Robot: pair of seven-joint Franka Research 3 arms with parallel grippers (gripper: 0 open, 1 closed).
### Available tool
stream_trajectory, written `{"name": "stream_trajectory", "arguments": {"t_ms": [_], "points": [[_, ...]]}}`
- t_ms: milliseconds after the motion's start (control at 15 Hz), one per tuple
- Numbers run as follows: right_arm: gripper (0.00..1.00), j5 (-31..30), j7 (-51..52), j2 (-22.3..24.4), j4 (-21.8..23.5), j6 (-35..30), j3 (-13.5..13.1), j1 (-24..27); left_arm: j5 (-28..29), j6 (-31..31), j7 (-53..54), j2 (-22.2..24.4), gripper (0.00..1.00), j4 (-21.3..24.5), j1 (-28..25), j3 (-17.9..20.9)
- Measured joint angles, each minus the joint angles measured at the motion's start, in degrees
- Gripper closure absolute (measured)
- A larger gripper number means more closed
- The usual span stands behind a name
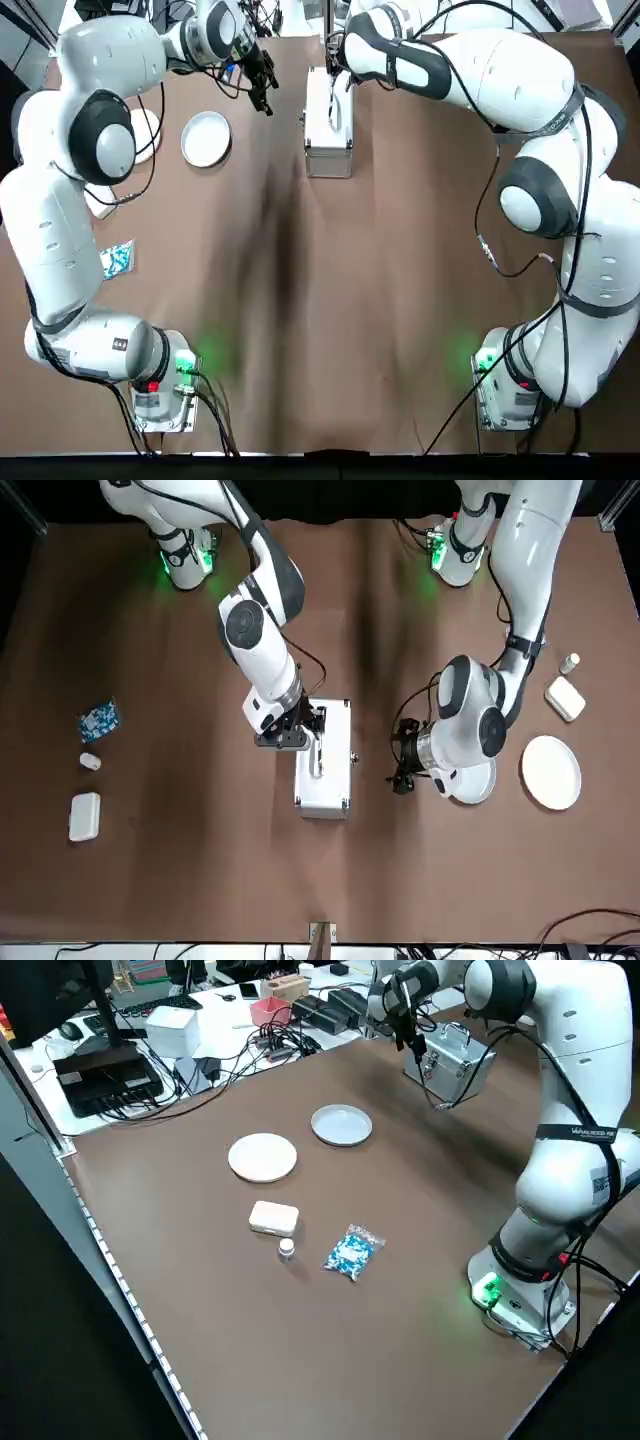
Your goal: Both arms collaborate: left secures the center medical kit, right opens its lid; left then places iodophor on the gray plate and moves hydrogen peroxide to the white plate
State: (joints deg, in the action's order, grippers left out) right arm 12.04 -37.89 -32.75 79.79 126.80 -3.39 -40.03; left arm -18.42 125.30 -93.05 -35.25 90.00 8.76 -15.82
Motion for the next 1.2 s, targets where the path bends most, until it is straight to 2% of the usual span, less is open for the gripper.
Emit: {"name": "stream_trajectory", "arguments": {"t_ms": [200, 533, 1200], "points": [[0.53, 0.0, 0.0, -0.3, -0.8, 0.2, 0.0, -0.2, 0.0, 1.3, -4.1, -2.9, 0.00, -2.1, 1.2, 0.0], [0.53, 0.0, 0.0, -1.4, -1.7, 0.2, 0.0, -0.4, 0.0, 8.1, -9.8, -6.1, 0.00, -3.1, 4.1, -0.1], [0.53, 0.1, 0.0, -2.2, -2.3, 1.2, 0.0, -0.8, 0.0, 8.3, -9.7, -7.0, 0.01, -3.3, 6.5, -0.2]]}}
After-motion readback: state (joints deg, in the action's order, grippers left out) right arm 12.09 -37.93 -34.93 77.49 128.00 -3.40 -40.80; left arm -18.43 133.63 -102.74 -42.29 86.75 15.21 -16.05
